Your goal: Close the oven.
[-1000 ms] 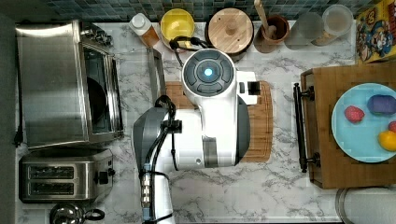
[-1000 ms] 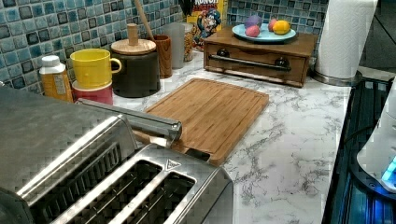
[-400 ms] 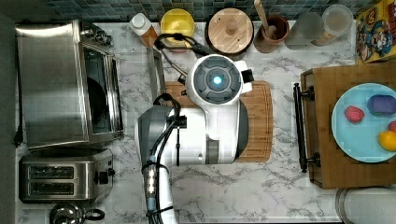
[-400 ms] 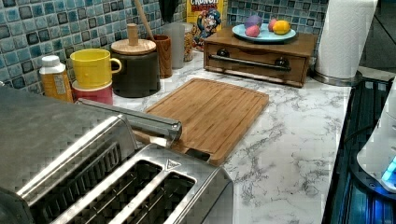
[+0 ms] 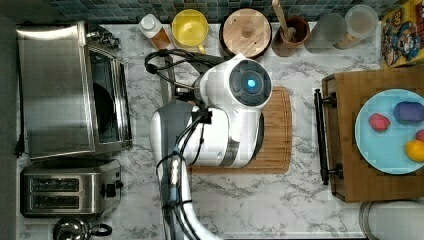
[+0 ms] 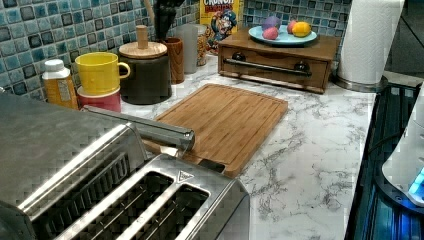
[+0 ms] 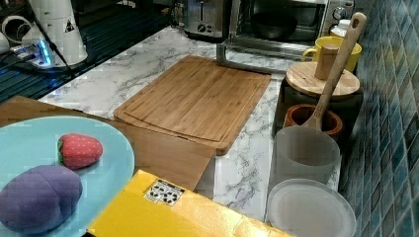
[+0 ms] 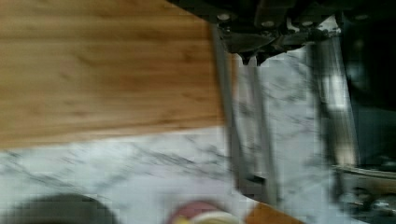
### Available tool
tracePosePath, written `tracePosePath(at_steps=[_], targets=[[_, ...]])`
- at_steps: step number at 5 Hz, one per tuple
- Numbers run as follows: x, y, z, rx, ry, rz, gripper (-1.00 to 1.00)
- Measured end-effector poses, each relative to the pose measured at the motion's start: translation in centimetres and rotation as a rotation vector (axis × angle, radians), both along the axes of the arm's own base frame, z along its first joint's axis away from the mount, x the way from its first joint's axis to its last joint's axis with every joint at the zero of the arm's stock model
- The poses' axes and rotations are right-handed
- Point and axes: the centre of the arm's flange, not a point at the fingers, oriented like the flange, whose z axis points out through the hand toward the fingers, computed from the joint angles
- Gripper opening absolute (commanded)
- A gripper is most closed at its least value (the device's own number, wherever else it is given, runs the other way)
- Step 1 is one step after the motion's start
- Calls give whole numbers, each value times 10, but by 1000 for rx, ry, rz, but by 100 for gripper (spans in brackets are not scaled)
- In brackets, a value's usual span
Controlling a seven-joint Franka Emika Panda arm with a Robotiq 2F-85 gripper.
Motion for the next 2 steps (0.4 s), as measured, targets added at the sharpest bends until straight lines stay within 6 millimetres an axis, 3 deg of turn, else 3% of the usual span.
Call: tracePosePath(at_steps=[2], targets=[[-12, -17, -49, 155, -113, 147, -100]])
